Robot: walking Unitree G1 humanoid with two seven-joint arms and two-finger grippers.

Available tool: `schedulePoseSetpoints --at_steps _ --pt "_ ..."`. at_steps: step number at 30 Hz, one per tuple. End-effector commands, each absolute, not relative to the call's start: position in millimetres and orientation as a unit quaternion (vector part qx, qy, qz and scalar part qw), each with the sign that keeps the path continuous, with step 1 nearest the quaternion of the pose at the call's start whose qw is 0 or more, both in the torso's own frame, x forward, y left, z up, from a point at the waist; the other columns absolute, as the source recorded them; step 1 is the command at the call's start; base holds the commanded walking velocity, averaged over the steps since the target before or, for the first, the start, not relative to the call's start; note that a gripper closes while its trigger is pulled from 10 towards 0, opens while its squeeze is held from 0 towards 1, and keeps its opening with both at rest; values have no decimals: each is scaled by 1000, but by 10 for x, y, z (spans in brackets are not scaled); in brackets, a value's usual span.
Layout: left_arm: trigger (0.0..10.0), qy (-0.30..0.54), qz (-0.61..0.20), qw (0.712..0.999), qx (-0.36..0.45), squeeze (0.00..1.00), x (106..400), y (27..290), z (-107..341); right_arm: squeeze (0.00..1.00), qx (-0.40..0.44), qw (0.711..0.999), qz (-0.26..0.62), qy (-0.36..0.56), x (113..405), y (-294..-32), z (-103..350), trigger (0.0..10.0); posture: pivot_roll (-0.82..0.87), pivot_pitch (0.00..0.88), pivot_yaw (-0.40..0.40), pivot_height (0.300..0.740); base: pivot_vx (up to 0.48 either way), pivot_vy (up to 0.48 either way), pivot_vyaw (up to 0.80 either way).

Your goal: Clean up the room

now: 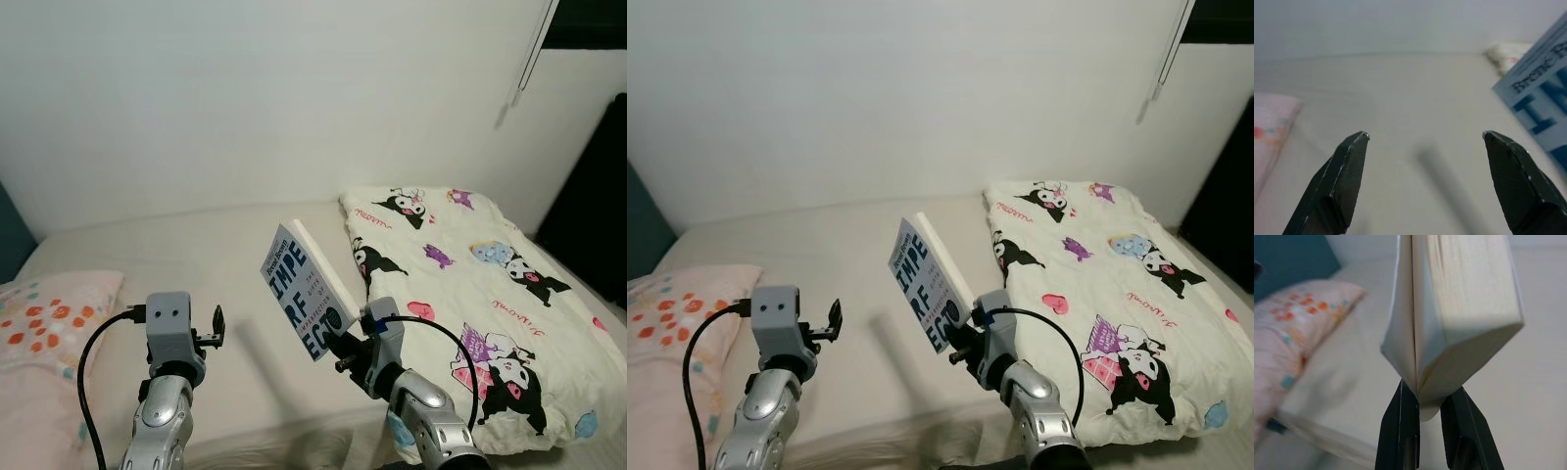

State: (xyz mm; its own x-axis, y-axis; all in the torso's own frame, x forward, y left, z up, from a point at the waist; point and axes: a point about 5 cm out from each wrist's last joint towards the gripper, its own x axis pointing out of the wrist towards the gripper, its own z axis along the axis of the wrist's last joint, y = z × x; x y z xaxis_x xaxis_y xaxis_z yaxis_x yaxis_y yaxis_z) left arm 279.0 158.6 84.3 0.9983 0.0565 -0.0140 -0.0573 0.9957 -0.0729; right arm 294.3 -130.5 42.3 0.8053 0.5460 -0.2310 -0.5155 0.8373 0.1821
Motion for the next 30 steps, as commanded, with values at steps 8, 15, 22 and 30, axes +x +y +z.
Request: schedulePoseSetpoints --at_steps 8,15,22,30 --pt "10000 2 45 998 -37 0 2767 1679 849 0 59 950 286 112 2991 -1261 511 10000 21 0 -43 739 275 0 0" --pt "10000 3 59 998 -35 0 2758 1710 842 0 55 949 288 112 3001 -1274 516 10000 21 0 -47 739 0 0 0" --pt "10000 4 66 997 -33 0 2748 1737 836 0 54 949 290 113 2997 -1265 512 10000 21 0 -47 739 0 0 0" --pt "10000 3 69 997 -34 0 2763 1746 850 0 53 950 289 110 3004 -1267 519 10000 19 0 -44 739 0 0 0"
